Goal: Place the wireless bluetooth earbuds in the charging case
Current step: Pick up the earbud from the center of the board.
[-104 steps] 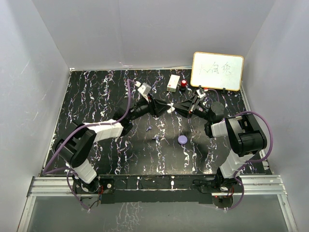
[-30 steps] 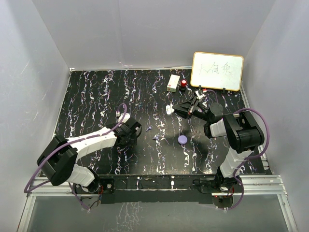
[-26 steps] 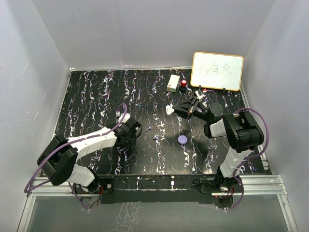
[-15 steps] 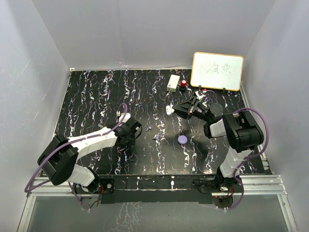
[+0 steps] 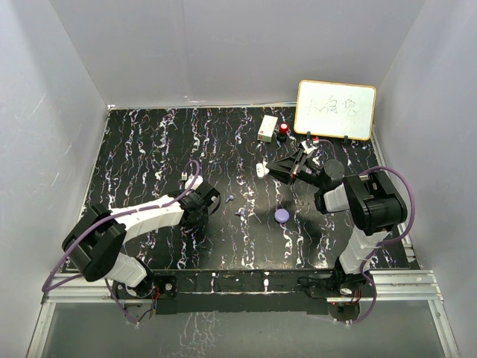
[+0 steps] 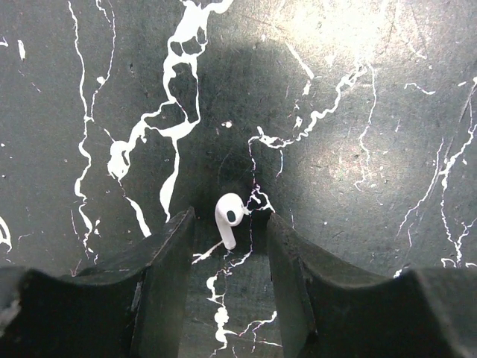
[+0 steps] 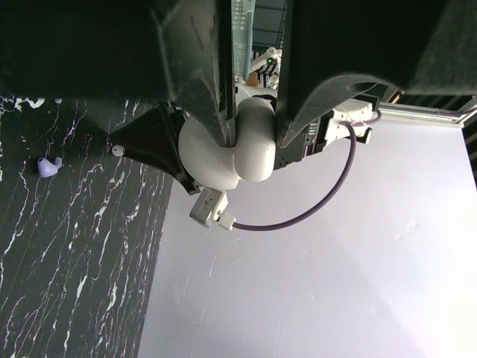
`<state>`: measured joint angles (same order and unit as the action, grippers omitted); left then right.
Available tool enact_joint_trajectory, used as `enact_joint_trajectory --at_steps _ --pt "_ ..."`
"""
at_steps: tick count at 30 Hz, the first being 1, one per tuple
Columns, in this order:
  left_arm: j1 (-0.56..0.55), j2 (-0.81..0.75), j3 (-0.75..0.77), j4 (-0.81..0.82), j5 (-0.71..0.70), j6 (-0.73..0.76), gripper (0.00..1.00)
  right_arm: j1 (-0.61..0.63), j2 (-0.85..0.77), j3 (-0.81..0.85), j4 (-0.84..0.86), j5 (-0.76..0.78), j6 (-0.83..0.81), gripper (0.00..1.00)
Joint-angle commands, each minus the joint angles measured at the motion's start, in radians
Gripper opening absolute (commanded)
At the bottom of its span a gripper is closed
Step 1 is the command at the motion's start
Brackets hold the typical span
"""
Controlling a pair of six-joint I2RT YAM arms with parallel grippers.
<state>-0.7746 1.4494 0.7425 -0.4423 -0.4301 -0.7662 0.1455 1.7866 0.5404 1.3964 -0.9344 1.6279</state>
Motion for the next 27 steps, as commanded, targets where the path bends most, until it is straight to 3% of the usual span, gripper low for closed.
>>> enact_joint_trajectory --at_steps 1,27 --pt "-0.006 0.006 0.01 -0.001 -0.006 0.005 0.41 -0.002 -0.002 -0.005 0.085 -0.001 0.004 0.0" --pt "-0.005 0.017 -0.007 0.022 0.002 0.023 0.25 -0.004 0.0 -0.006 0.094 -0.005 0.012 0.0"
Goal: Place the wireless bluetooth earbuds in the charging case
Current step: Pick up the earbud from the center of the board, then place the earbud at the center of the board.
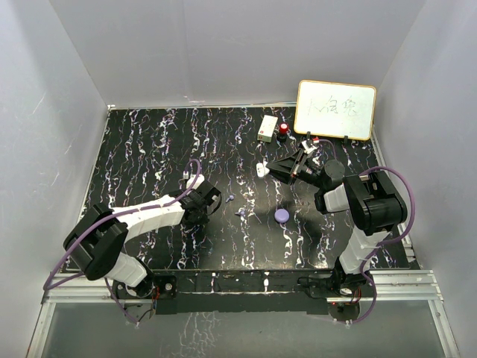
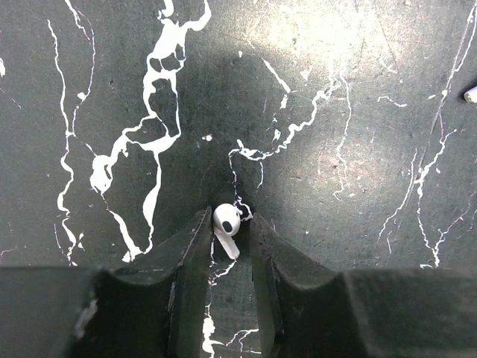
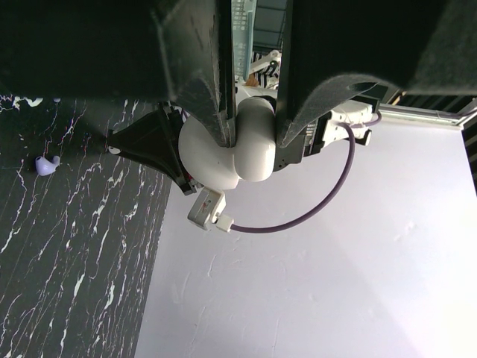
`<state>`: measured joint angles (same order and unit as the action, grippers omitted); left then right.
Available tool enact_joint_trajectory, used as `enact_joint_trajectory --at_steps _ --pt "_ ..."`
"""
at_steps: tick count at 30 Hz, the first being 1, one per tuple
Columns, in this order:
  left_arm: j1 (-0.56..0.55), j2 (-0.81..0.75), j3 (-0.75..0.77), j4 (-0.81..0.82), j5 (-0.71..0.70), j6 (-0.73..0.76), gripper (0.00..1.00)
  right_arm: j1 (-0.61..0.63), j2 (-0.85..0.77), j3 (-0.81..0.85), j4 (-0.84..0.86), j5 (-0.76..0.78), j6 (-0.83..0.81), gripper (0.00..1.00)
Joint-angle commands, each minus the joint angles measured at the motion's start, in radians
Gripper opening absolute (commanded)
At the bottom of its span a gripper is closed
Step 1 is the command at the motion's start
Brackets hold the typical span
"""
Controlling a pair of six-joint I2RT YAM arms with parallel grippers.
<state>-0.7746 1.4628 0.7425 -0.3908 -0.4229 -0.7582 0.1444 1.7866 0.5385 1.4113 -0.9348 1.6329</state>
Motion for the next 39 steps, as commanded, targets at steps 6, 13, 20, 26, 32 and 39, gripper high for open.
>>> enact_joint_trajectory --at_steps 6,13,20,26,32,39 --pt "-0.005 0.023 0.003 -0.029 -0.001 0.039 0.21 -0.004 0.0 0.001 0.078 -0.008 0.01 0.0" --pt "-0.005 0.038 0.014 -0.019 0.01 0.061 0.13 -0.003 0.002 0.008 0.078 -0.008 0.011 0.0" --pt "-0.005 0.049 0.02 0.004 0.024 0.114 0.0 -0.003 0.006 0.007 0.079 -0.008 0.011 0.0" --pt "-0.004 0.029 0.049 0.058 0.001 0.199 0.0 -0.003 0.01 0.001 0.083 -0.008 0.008 0.0" --pt "-0.005 -0.011 0.078 0.216 -0.021 0.343 0.0 -0.003 0.008 -0.001 0.084 -0.01 0.008 0.0" --pt "-0.005 0.099 0.168 0.259 0.018 0.518 0.0 -0.006 0.001 -0.005 0.085 -0.011 0.01 0.0"
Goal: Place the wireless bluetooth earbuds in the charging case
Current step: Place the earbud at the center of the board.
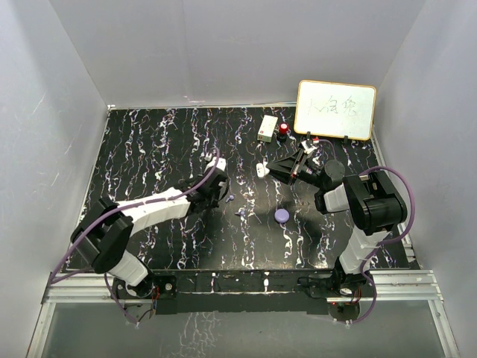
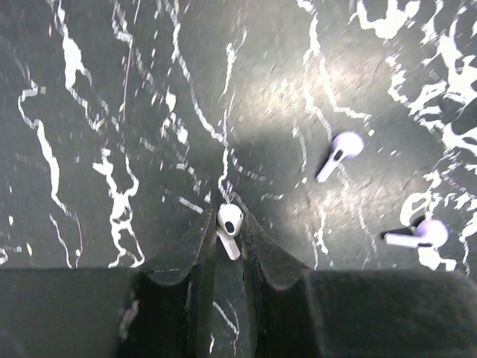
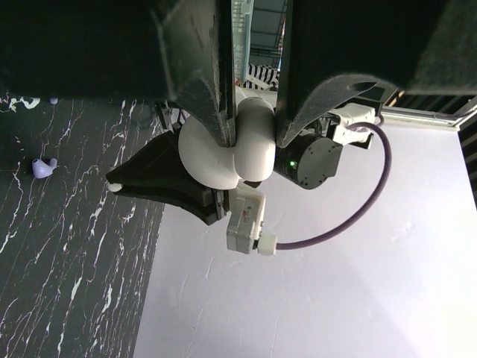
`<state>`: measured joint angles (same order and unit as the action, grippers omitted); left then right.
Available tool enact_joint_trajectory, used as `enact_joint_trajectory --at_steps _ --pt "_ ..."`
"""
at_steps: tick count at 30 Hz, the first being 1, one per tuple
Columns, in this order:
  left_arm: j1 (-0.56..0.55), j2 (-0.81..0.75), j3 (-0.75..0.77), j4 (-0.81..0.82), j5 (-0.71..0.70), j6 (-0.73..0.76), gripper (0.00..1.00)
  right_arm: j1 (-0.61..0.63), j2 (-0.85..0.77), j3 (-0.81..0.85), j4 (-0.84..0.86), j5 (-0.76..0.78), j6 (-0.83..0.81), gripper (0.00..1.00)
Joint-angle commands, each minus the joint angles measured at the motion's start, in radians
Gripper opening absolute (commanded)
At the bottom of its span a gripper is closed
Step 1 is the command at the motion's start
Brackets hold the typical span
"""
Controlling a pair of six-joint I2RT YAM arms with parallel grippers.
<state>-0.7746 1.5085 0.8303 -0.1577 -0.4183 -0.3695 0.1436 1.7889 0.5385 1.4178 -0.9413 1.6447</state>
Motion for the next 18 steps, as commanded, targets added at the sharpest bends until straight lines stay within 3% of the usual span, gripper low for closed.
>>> enact_joint_trajectory --at_steps 1,18 --pt "-0.004 0.074 0.098 0.01 0.018 0.145 0.0 -0.005 -0.003 -0.005 0.079 -0.005 -0.001 0.0" --pt "0.032 0.107 0.102 -0.027 0.167 0.281 0.0 -0.01 0.003 -0.017 0.091 -0.01 -0.001 0.0"
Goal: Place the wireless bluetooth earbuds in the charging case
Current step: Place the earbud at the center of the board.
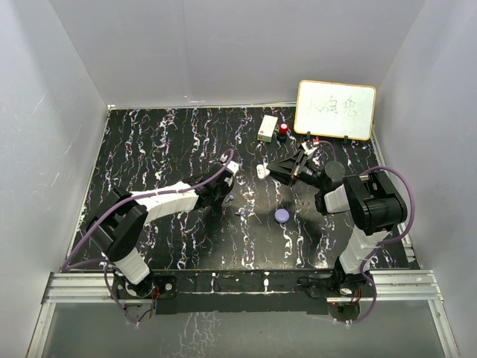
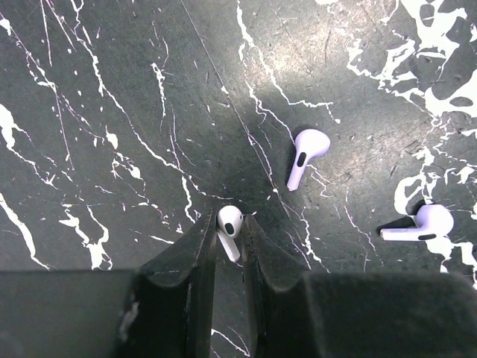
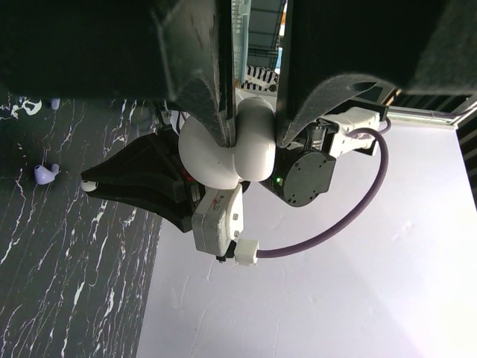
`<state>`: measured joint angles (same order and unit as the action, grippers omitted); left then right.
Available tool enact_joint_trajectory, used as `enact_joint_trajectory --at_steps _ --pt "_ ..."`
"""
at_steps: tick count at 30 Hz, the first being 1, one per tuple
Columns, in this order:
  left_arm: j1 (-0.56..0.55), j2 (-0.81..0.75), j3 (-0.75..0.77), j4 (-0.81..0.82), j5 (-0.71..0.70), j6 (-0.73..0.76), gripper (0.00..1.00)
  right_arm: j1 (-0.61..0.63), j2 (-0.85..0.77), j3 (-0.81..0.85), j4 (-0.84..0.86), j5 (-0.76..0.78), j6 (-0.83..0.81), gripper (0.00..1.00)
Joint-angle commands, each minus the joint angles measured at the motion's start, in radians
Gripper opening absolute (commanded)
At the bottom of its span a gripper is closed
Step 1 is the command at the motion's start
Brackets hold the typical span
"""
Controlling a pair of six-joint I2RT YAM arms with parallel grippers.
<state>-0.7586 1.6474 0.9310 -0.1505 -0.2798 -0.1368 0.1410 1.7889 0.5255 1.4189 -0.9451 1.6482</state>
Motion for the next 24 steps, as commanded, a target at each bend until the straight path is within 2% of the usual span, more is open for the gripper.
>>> enact_joint_trajectory --at_steps 1,3,15,19,24 --pt "0.019 -0.034 -0.001 -0.035 0.028 0.055 0.0 -0.009 0.003 -0.004 0.09 -0.005 -0.004 0.0" --pt "0.026 -0.038 -0.006 -0.037 0.03 0.067 0.0 -0.008 0.003 -0.004 0.09 -0.005 -0.004 0.0" --pt "0.052 -0.045 -0.012 -0.057 0.064 0.089 0.16 -0.009 0.011 0.003 0.095 -0.004 0.0 0.0" --pt "0.057 -0.048 0.0 -0.07 0.072 0.092 0.35 -0.008 0.012 0.006 0.094 -0.006 0.001 0.0" --pt "0.062 -0.061 0.011 -0.079 0.064 0.091 0.43 -0.008 0.013 0.011 0.094 -0.009 0.003 0.0"
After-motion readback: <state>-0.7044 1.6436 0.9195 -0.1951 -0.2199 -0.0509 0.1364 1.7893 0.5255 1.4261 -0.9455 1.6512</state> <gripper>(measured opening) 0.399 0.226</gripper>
